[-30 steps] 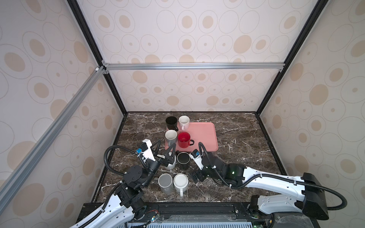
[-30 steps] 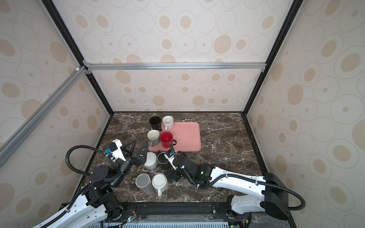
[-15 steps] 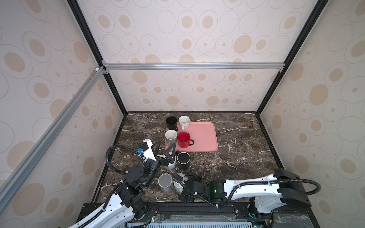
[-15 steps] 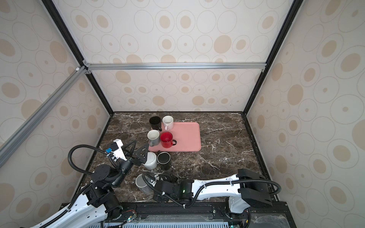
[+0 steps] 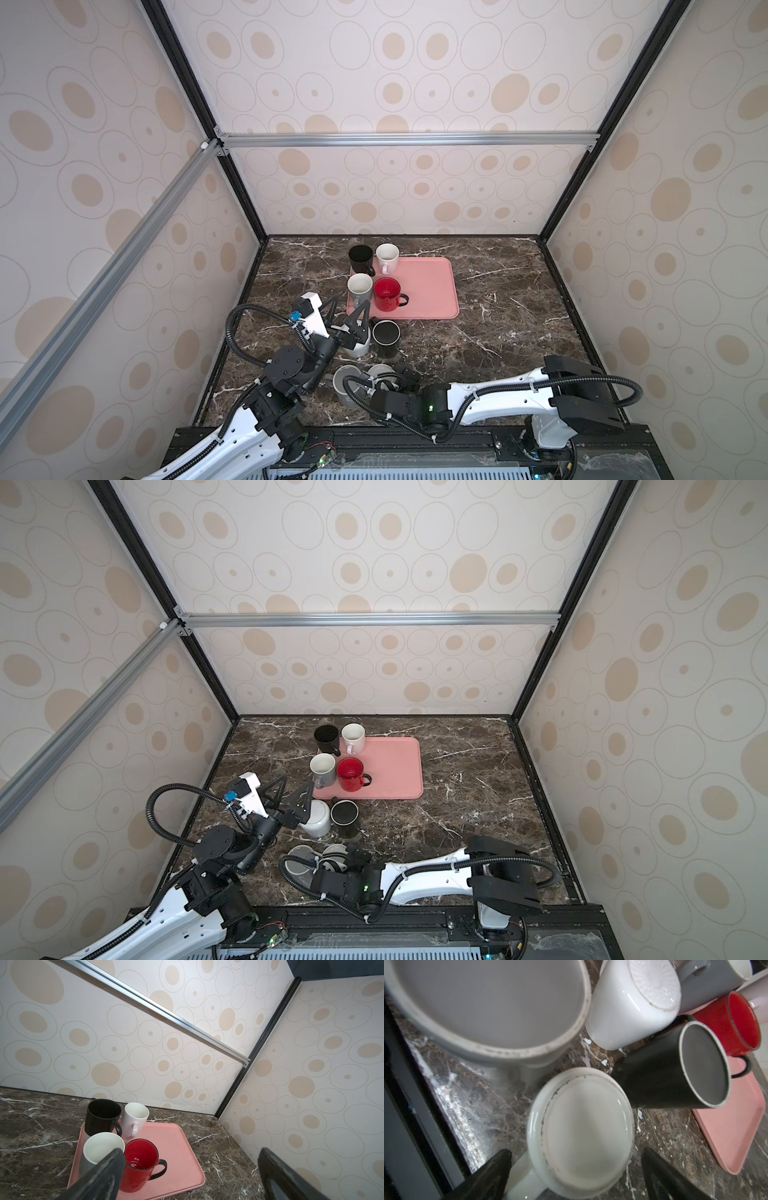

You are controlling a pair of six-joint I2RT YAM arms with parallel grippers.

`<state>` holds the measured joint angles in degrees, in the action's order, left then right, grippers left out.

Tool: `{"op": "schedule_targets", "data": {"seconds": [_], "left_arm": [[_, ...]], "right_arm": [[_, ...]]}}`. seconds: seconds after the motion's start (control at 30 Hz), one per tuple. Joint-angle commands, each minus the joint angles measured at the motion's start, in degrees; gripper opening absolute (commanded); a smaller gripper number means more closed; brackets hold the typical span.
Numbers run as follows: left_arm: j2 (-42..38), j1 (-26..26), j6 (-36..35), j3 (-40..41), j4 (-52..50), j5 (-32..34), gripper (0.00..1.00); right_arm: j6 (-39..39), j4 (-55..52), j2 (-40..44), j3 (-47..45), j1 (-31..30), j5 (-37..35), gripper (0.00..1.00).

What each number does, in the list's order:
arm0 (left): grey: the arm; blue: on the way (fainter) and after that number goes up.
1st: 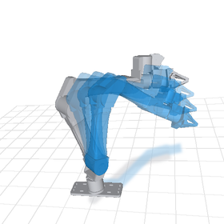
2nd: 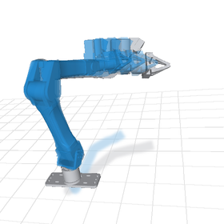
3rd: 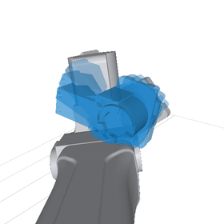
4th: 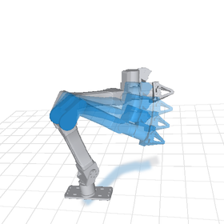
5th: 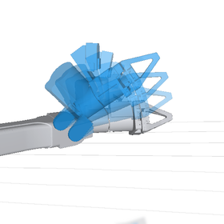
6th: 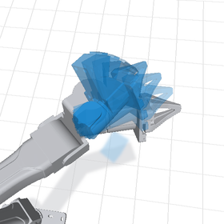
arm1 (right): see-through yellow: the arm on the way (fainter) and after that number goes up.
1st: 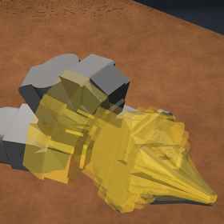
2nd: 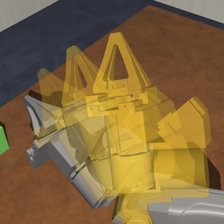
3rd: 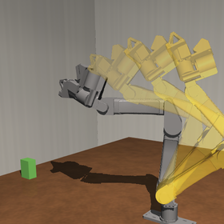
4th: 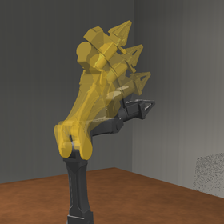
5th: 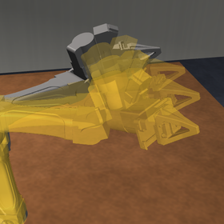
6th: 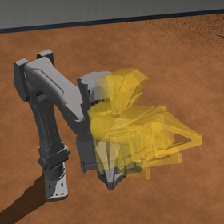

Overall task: Turn the mug right side up
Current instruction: Rotate the mug at the bottom-center of the table.

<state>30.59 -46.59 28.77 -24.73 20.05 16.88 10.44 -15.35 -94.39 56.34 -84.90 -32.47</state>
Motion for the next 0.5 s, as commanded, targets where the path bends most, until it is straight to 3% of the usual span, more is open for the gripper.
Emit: {"op": "schedule_targets", "data": {"seconds": [0.0, 0.27, 0.33, 0.47], "left_arm": [[0.0, 0.2, 0.3, -0.2, 0.4, 0.3, 0.99], [0.5, 0.2, 0.6, 0.0, 0.7, -0.2, 0.99], [0.5, 0.2, 0.5, 0.2, 0.7, -0.2, 1.00], [0.4, 0.2, 1.0, 0.4, 0.8, -0.1, 0.99]], "right_arm": [[3.4, -3.2, 2.6, -1.8, 0.2, -3.5, 0.99], [6.1, -5.2, 10.6, -8.2, 2.9, -3.0, 0.91], [2.8, -1.5, 14.8, -11.3, 3.4, 1.4, 0.88], [-1.6, 4.8, 23.2, -16.4, 7.9, 17.6, 0.89]]}}
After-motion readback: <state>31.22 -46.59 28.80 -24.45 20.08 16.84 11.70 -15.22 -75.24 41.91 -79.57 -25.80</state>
